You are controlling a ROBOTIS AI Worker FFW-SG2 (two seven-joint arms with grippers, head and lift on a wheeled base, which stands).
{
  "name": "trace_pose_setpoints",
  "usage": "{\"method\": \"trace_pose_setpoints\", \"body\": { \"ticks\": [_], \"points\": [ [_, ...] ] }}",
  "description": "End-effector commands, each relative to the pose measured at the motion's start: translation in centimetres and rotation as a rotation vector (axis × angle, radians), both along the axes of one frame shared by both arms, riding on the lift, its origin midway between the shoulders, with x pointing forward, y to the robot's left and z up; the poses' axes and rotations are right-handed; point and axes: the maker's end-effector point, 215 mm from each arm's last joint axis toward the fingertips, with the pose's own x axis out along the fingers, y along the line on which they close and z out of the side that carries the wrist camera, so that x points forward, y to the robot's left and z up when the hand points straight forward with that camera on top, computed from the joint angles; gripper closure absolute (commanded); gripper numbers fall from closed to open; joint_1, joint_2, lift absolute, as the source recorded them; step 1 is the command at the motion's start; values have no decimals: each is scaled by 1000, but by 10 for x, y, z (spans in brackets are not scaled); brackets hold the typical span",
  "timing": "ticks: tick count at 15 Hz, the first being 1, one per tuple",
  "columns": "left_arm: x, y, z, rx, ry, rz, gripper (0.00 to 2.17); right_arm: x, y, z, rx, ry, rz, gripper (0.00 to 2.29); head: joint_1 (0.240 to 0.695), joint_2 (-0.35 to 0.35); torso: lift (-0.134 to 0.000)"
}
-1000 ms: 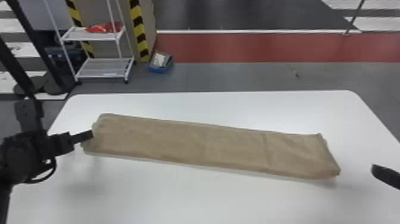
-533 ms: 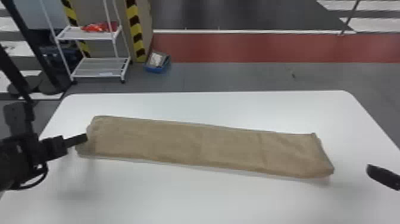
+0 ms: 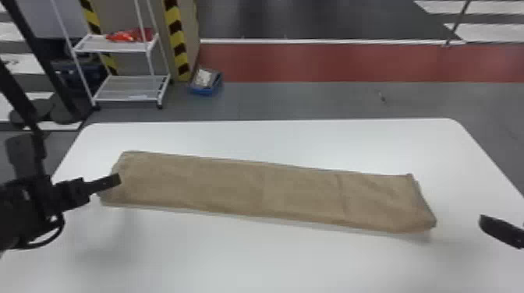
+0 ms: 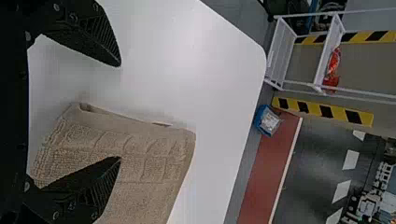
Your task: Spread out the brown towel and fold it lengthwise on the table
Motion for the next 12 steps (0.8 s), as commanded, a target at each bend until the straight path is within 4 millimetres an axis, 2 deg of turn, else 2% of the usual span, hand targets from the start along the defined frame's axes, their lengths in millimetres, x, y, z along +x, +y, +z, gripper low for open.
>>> {"method": "trace_pose_setpoints", "body": {
  "ticks": [1, 3, 6, 7, 9, 12],
  "points": [
    [1, -1, -6, -10, 13, -4, 235, 0, 0, 0, 0, 0, 0, 107, 695, 0, -125],
    [0, -5, -7, -22, 11, -19, 724, 0, -1, 0, -1, 1, -1, 107, 695, -2, -125],
    [-4, -4, 2, -6, -9, -21, 1656, 0, -1, -1, 0, 1, -3, 107, 695, -8, -125],
    [-10, -4, 1, -9, -11, -23, 1862, 0, -2, 0, -2, 1, -4, 107, 695, -8, -125],
    [-25, -3, 6, 11, -13, -29, 1889, 0, -5, 0, 2, 0, -8, 107, 695, -9, -125],
    [-48, -17, 0, -41, 4, -63, 1889, 2, -4, 0, 7, -4, -7, 107, 695, -14, -125]
  ]
}}
